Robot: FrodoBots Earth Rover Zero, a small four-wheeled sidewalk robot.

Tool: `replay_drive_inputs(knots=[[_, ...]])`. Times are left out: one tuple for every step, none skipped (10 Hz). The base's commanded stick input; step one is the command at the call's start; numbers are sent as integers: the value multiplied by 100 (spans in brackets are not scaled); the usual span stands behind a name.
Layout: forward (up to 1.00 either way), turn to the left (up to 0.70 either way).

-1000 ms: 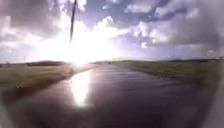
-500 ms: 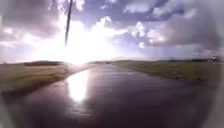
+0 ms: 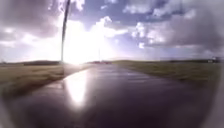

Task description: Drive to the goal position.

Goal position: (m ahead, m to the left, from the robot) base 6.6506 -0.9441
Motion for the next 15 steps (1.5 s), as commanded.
replay_drive_inputs(knots=[[70, 0], [70, 0], [70, 0], [70, 0], [70, 0], [70, 0], [70, 0], [70, 0], [70, 0], [70, 0], [70, 0], [70, 0], [70, 0], [70, 0], [70, 0]])
